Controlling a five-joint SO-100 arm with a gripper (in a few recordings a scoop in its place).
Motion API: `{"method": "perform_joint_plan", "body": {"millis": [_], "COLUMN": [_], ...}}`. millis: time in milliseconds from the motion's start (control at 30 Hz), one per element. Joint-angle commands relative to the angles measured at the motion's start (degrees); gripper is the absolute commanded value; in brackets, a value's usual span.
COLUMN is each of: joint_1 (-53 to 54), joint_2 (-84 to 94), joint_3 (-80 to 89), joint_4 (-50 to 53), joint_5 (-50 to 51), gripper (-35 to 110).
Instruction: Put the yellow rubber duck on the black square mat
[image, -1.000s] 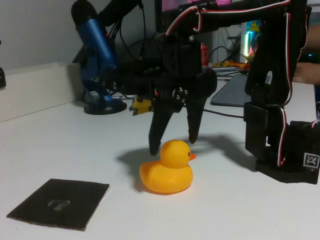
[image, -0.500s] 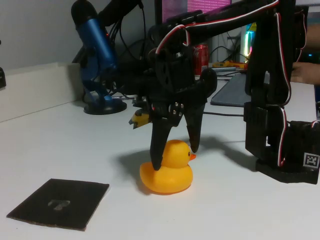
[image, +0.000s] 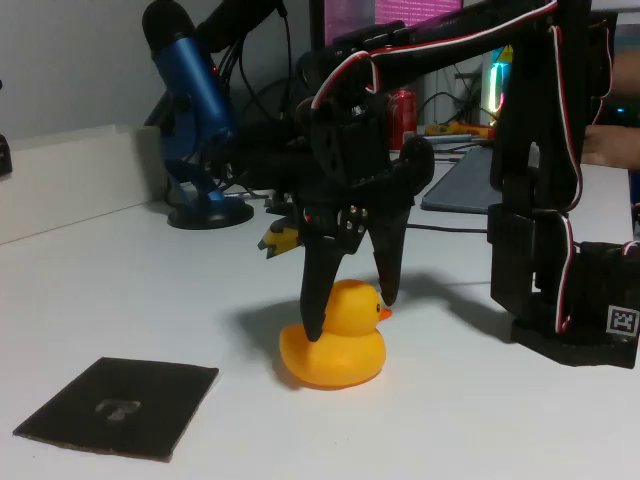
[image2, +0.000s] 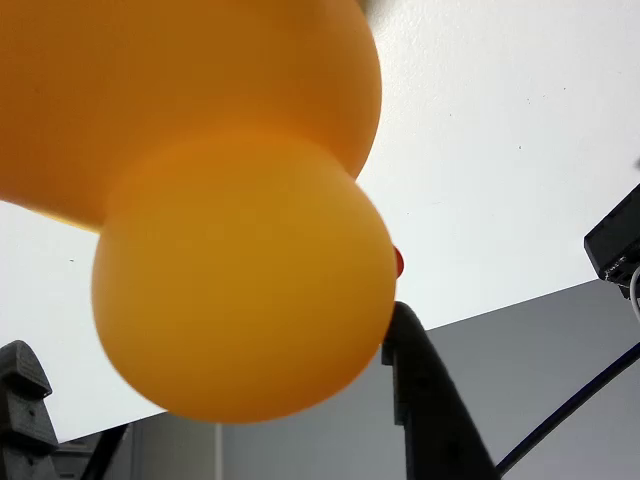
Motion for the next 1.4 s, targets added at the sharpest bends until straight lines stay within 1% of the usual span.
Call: {"method": "perform_joint_plan", "body": {"millis": [0, 200, 367, 1167, 1267, 1367], "joint_1": [-0.4, 0.4, 5.9, 5.9, 6.2, 6.2], "joint_2": [1.2, 1.4, 1.4, 1.4, 1.4, 1.4], "joint_3": [-1.5, -2.2, -2.3, -2.2, -2.3, -2.3], "joint_4": [0.7, 0.7, 0.5, 0.5, 0.5, 0.5], "joint_5": [-0.5, -0.3, -0.3, -0.2, -0.2, -0.2], "gripper": [38, 38, 38, 38, 35, 29]}}
